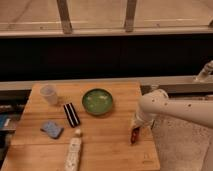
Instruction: Drag the pepper across the table
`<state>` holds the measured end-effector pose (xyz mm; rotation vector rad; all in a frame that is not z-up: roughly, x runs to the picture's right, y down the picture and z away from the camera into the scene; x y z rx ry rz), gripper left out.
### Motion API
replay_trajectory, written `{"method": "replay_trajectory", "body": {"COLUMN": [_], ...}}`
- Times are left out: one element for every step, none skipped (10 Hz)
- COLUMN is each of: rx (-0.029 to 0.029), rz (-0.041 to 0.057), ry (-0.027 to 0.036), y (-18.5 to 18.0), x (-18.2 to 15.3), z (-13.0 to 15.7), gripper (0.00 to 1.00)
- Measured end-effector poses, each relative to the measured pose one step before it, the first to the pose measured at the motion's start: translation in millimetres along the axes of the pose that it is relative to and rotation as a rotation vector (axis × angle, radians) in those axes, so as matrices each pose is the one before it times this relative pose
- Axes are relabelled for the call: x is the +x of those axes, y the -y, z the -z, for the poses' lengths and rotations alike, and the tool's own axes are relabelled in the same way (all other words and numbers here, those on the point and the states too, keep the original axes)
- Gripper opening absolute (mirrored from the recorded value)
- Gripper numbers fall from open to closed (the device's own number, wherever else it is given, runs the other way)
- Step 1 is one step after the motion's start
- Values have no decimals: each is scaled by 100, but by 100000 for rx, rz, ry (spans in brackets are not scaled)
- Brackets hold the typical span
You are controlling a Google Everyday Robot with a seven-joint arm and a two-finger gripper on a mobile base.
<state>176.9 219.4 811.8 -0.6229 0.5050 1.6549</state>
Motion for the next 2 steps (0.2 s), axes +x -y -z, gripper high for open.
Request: {"method": "replay_trajectory", "body": {"rx": [-671, 128], "rz": [-437, -336], "ry": [233, 71], "y": [-116, 165], "x": [-162, 8], "z": [-257, 86], "gripper": [0, 0]}}
